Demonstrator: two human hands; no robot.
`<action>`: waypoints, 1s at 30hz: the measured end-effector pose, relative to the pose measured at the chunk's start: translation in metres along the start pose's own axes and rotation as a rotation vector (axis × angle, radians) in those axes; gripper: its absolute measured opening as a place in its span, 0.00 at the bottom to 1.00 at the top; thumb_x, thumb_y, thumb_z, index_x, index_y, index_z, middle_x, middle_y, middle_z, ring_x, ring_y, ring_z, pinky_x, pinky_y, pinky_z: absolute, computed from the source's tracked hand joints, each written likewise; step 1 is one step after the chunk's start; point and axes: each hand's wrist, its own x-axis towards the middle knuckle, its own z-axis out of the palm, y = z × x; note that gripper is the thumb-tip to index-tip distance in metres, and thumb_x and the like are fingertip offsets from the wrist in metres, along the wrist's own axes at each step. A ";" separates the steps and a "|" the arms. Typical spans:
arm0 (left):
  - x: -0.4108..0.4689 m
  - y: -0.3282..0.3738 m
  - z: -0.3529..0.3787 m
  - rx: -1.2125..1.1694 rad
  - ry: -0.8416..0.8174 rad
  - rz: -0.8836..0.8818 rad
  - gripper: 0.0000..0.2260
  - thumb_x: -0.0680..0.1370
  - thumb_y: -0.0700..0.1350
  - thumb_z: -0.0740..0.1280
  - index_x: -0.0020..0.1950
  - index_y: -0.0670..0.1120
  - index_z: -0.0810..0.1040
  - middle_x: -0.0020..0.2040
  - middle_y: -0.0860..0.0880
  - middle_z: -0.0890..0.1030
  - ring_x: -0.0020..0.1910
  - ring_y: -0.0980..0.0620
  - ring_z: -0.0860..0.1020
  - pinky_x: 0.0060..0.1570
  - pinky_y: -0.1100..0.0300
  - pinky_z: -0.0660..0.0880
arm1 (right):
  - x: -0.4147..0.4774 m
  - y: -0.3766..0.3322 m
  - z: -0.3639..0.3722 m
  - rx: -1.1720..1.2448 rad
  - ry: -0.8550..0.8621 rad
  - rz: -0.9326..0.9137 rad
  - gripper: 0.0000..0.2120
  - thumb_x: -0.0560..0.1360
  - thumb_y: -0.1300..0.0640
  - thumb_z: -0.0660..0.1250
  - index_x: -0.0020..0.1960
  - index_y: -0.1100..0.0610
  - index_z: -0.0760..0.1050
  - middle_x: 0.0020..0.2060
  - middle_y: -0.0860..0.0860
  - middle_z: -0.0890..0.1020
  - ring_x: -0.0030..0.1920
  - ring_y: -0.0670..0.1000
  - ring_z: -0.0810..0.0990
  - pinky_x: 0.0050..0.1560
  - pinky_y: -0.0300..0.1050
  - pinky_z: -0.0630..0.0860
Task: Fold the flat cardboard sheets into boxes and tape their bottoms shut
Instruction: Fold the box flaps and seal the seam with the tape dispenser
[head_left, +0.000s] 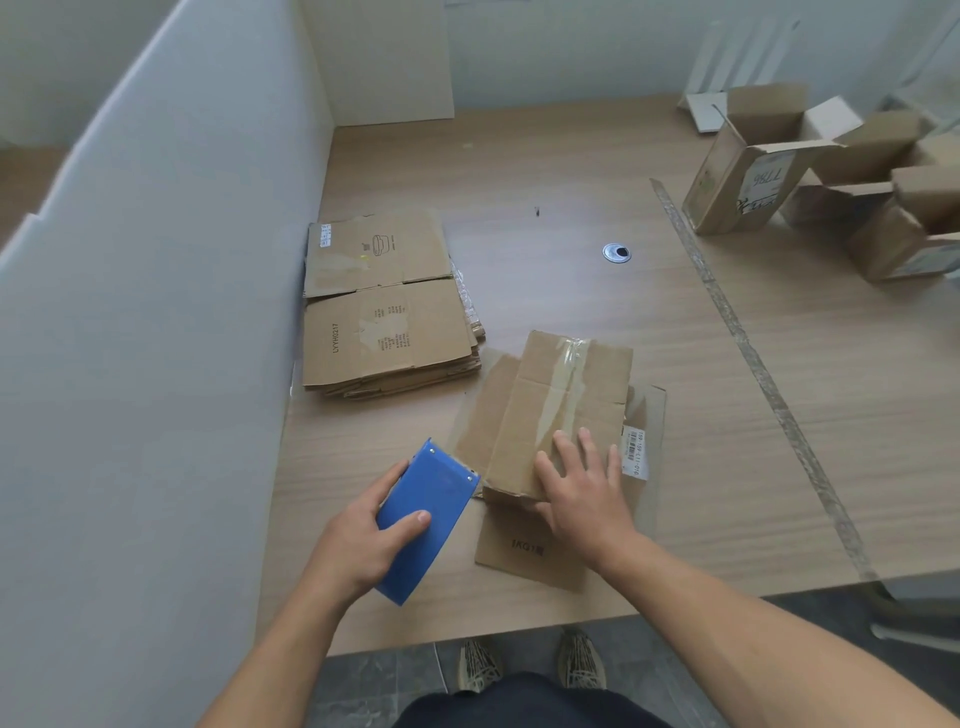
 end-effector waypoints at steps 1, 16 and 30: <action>0.000 0.001 0.000 -0.002 -0.008 0.007 0.28 0.74 0.56 0.71 0.72 0.69 0.66 0.58 0.61 0.81 0.54 0.60 0.78 0.49 0.62 0.72 | 0.000 0.002 0.000 -0.004 -0.015 -0.016 0.38 0.55 0.47 0.84 0.56 0.56 0.69 0.60 0.63 0.77 0.61 0.73 0.75 0.51 0.80 0.69; 0.000 0.009 0.006 0.415 0.274 0.616 0.29 0.73 0.61 0.62 0.74 0.65 0.62 0.48 0.55 0.83 0.42 0.53 0.73 0.41 0.60 0.73 | 0.000 0.022 -0.068 0.526 0.031 -0.081 0.28 0.76 0.37 0.61 0.72 0.50 0.70 0.72 0.50 0.68 0.75 0.52 0.62 0.74 0.54 0.61; -0.012 0.004 0.009 0.564 0.310 1.064 0.21 0.82 0.55 0.62 0.75 0.55 0.66 0.44 0.53 0.80 0.38 0.49 0.78 0.42 0.53 0.74 | 0.005 -0.007 -0.097 0.800 -0.151 -0.204 0.25 0.77 0.52 0.70 0.72 0.44 0.69 0.68 0.44 0.73 0.66 0.42 0.70 0.64 0.38 0.68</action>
